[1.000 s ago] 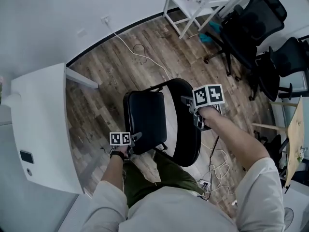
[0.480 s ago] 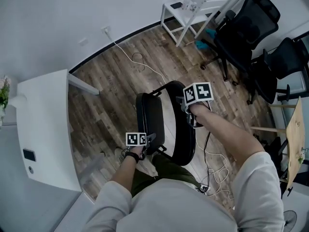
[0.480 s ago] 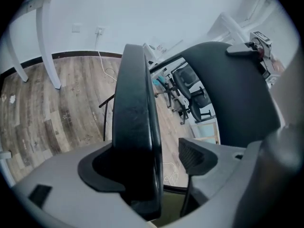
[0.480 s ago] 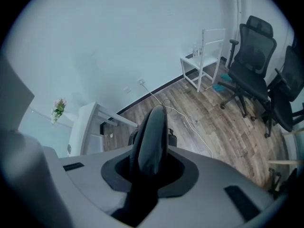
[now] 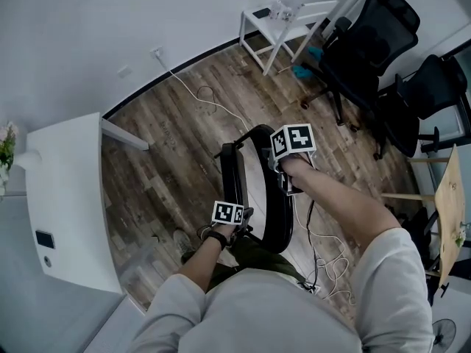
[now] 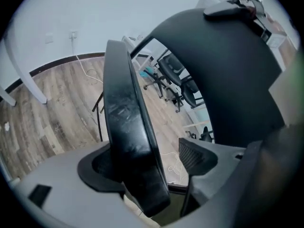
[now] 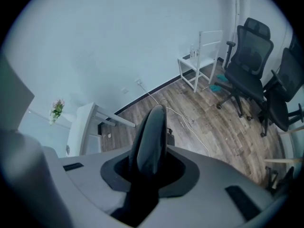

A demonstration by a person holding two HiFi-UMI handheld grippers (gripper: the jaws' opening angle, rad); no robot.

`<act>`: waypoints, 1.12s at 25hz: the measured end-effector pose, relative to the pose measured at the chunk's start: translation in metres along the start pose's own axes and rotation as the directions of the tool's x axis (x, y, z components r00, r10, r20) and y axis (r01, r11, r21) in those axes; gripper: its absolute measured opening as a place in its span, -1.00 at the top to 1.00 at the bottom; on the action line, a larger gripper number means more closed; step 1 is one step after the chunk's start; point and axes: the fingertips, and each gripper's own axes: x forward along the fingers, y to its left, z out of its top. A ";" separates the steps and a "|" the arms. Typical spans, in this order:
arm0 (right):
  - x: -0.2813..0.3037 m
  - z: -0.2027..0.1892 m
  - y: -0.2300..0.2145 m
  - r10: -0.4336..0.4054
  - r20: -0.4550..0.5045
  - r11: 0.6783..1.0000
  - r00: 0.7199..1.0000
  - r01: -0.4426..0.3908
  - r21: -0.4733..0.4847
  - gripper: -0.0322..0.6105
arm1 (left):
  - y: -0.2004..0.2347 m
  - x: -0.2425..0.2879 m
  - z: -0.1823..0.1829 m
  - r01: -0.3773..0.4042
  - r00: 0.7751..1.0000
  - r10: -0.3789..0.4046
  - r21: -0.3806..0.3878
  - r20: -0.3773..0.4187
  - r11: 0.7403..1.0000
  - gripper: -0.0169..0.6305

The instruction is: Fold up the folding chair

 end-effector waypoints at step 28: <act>-0.009 -0.001 -0.008 0.018 -0.031 0.999 0.999 -0.017 0.035 0.49 | -0.073 -0.009 -0.022 0.340 0.912 -0.138 0.523 -0.385 0.782 -0.39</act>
